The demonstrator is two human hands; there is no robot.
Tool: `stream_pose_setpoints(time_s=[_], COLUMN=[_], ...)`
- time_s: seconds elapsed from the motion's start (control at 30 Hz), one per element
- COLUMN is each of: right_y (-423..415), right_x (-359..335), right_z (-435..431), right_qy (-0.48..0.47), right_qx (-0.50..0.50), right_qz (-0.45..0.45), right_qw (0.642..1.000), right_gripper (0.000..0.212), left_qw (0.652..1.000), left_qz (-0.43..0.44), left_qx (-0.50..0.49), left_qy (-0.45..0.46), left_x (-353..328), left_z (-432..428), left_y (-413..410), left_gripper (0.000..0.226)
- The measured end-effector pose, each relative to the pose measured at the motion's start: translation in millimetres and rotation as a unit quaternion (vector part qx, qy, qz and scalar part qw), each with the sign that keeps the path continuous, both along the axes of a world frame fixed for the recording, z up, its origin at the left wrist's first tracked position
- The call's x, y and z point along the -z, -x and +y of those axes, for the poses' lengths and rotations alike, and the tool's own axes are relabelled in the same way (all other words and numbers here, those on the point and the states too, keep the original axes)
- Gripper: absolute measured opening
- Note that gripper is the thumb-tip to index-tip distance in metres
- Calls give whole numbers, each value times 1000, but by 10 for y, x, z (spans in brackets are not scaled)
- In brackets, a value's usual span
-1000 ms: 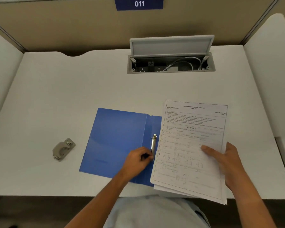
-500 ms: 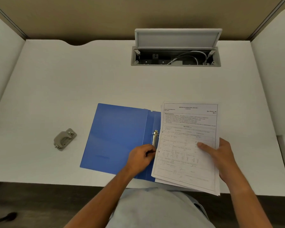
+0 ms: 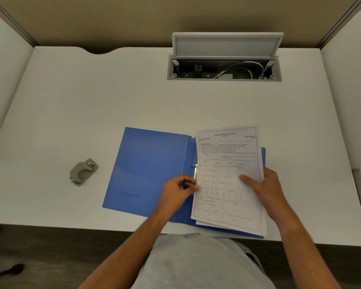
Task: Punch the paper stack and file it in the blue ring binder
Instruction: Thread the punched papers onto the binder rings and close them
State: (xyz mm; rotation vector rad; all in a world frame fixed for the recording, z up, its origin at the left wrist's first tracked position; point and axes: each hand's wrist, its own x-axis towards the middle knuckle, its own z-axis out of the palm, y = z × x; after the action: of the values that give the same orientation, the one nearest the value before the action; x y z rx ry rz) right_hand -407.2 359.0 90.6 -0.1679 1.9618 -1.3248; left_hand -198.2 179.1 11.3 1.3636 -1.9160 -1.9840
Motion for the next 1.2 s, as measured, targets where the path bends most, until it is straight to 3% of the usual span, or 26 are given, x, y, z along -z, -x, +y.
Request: stream_pose_setpoints(time_s=[0.2,0.73,0.83,0.97,1.13,1.2], right_y=[-36,-49,-52,-58,-64,-60], right_x=[8,29,26,23,43,64], right_z=[-23,-10,-15,-16,-15,-5], right_qy=[-5,-8,-5,-5,-11,-17], right_qx=[-5,12,13,6,8,7], right_qz=[3,-4,-6,5,15,20], right_qw=[1000,1000,1000,1000,1000,1000], right_gripper=[36,40,39,37,40,42], left_qw=[999,992,996,979,970,976], left_qz=[-32,-35,-59,-90,-66,-48], left_qx=[6,3,48,116,119,106], left_qy=[-13,-123,-48,144,202,187], left_x=[-3,-79,-69,-96,-178,-170], left_z=[-14,-107,-116,-245,-502,-604], left_y=[0,110,101,134,339,448], left_gripper=[26,29,31,32,24,23])
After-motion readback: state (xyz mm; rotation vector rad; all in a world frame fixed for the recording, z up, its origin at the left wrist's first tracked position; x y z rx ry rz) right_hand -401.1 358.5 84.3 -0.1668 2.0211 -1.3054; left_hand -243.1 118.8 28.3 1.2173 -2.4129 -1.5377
